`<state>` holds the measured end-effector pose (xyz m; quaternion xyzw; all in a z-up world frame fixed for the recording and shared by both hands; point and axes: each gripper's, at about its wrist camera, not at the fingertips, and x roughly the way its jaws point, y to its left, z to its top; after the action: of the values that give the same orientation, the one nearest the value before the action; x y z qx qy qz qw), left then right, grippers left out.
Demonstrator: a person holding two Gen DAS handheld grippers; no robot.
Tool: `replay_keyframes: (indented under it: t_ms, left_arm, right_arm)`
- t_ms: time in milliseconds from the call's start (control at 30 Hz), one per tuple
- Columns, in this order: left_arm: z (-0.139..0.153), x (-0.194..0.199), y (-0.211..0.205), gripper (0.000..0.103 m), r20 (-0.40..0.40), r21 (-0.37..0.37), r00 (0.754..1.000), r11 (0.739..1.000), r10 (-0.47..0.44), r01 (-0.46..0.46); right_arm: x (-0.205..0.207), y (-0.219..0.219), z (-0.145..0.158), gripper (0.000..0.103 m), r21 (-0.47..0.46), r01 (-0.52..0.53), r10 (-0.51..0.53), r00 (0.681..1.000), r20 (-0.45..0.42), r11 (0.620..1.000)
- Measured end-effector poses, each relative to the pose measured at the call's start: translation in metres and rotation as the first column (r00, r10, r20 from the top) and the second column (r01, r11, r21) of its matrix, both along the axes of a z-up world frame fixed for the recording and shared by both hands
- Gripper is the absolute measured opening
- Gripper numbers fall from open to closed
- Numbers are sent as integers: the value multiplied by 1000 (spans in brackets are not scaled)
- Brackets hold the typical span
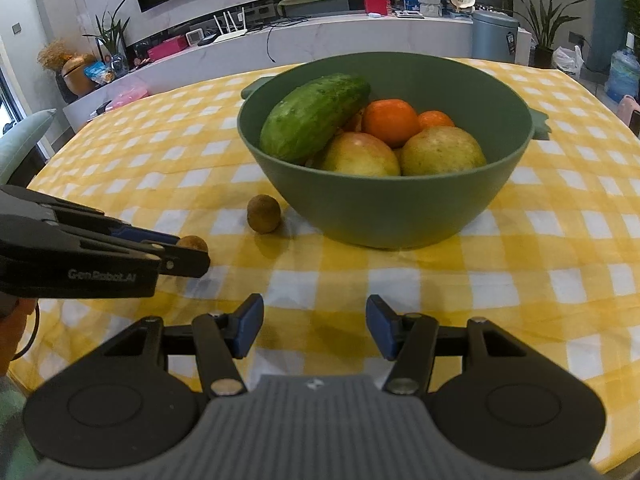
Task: Organize fruits
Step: 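Grasp a brown kiwi with the left tool while the right tool grasps the other kiwi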
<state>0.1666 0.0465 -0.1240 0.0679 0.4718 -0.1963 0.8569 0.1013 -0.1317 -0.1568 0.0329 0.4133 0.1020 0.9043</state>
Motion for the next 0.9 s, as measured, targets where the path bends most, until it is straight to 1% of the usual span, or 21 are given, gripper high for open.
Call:
replay_keyframes:
  t_ms: [200,300,333,367,400,500,567,700,900]
  left_arm:
    - [0,0,3,26,-3,-30,1000,1000,8,-8]
    - [0,-1,3,26,8,-21,1000,1000,14,-14]
    - [1,-2,3,26,16,-9,1000,1000,17,-17]
    - [1,-2,4,26,20,-3,1000,1000,21,-20]
    - [2,-1,5,26,20,-2,999,1000,27,-27]
    - [3,-1,9,26,19,-1,999,999,48,-48]
    - [5,-1,13,26,24,2,997,998,68,-68]
    - [7,2,23,26,26,-20,994,995,103,-102]
    - [7,5,30,26,38,-18,990,991,135,-134]
  right_arm:
    - [0,10,2,54,-6,-6,6,999,33,1000]
    - [0,16,5,53,-8,-7,7,998,60,1000]
    - [0,19,6,51,-12,-6,7,997,74,1000]
    - [0,21,6,46,-12,-8,9,997,83,1000]
    - [1,24,7,43,-11,-6,7,996,90,1000]
    - [8,31,8,39,2,13,-13,995,103,1000]
    - [13,37,8,35,-7,25,-24,994,109,1000]
    - [20,45,7,35,-5,48,-47,993,112,999]
    - [28,51,3,35,-21,75,-72,990,120,997]
